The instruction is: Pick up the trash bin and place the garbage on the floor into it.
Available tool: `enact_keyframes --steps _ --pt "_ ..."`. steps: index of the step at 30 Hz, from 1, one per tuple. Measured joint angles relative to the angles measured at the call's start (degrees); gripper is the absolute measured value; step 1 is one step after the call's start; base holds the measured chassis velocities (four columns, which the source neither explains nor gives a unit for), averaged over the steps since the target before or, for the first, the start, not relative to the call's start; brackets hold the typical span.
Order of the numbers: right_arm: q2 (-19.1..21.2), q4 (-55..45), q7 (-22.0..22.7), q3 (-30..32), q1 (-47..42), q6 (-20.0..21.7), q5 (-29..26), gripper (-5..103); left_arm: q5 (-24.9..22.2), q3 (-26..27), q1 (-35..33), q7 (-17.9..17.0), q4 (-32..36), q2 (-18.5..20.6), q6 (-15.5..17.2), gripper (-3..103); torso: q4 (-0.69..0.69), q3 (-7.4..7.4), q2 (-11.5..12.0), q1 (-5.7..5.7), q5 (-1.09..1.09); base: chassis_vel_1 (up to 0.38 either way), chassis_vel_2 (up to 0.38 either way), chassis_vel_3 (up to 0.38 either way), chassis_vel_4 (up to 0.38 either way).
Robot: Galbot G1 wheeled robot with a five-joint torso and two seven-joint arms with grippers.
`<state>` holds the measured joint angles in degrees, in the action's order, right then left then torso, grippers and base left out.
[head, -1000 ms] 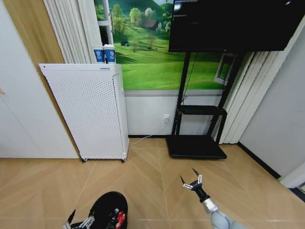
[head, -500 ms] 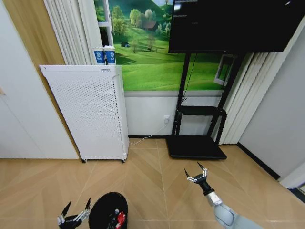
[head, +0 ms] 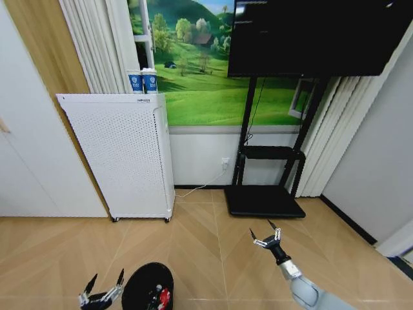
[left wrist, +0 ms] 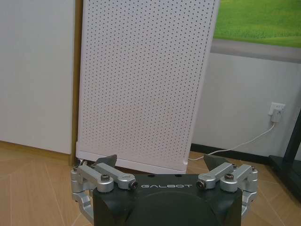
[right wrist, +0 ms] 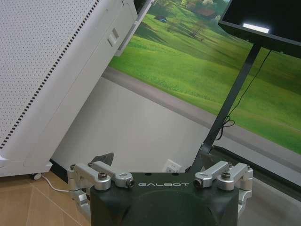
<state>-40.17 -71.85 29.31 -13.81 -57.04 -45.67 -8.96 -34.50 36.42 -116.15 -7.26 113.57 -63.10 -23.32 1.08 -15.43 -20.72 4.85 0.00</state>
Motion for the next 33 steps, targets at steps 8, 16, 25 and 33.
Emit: enact_keyframes --steps 8,16,25,33 --pt "-0.08 0.77 0.09 0.53 -0.11 -0.02 0.01 100 7.96 -2.21 -0.45 -9.08 1.67 0.19 0.58 100 0.00 -0.05 -0.08 0.03 0.02 0.000 0.000 0.000 0.000" --pt "-0.13 0.19 0.25 1.17 -0.56 -0.05 0.01 100 7.55 -1.19 -0.88 -3.13 1.60 -0.25 2.74 100 0.05 -0.42 -0.74 0.31 -0.01 0.000 0.000 0.000 0.000" --pt "-0.25 0.08 0.26 1.49 -0.90 -0.05 0.27 100 6.20 -1.08 -0.88 -3.17 1.27 -0.16 3.27 100 0.03 -1.59 -2.57 0.96 0.00 0.000 0.000 0.000 0.000" --pt "-0.42 0.14 0.27 1.39 -0.90 -0.05 0.25 100 5.45 -0.91 -0.82 -3.28 1.30 0.01 3.35 100 0.03 -2.74 -4.35 1.59 0.00 0.000 0.000 0.000 0.000"
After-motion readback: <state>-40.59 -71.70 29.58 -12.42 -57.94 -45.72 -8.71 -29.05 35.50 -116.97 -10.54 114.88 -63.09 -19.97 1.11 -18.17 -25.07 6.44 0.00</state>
